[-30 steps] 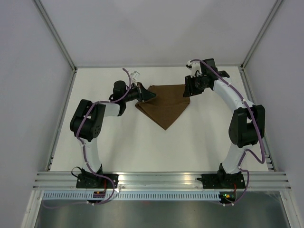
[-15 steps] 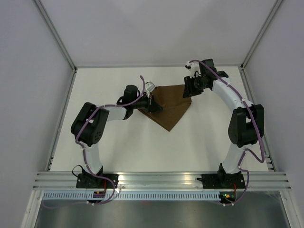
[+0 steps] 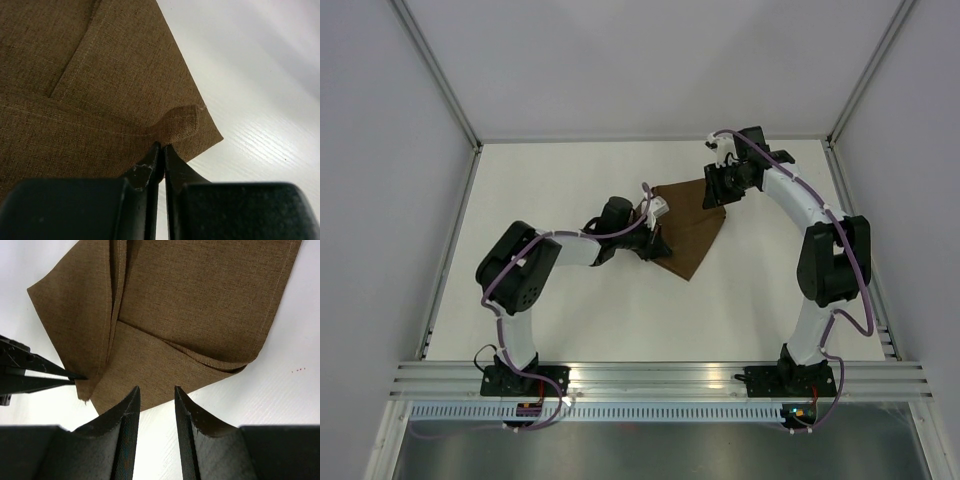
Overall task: Fold the napkin, place the utensils inside, and roll it up
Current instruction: Fold the napkin
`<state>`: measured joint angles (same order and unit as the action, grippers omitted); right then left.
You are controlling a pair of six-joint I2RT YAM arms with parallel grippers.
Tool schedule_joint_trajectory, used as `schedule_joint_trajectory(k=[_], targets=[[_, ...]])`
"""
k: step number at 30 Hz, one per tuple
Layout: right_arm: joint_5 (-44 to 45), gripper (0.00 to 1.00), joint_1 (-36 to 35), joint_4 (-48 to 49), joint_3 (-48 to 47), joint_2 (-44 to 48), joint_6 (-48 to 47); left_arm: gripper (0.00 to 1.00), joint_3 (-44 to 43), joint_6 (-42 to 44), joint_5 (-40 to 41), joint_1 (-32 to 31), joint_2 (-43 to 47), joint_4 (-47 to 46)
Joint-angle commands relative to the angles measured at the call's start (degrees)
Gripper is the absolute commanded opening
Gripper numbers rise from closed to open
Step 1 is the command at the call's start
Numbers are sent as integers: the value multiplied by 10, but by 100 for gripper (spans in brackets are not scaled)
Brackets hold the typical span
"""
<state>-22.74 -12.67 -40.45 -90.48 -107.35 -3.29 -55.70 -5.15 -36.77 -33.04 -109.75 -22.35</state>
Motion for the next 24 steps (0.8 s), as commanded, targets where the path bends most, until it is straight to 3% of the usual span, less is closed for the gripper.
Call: schedule_joint_trajectory(k=[1, 7, 10, 17, 24], targets=[[13, 40, -7, -6, -22, -7, -3, 11, 6, 45, 41, -22, 23, 6], [18, 40, -10, -6, -22, -10, -5, 34, 4, 50, 86, -60, 31, 12], [20, 40, -11, -6, -22, -13, -7, 39, -4, 68, 97, -77, 31, 20], [21, 40, -13, -13, -27, -26, -8, 41, -40, 97, 136, -121, 1, 71], [29, 40, -13, -17, -31, -23, -8, 42, -32, 58, 149, -127, 21, 15]])
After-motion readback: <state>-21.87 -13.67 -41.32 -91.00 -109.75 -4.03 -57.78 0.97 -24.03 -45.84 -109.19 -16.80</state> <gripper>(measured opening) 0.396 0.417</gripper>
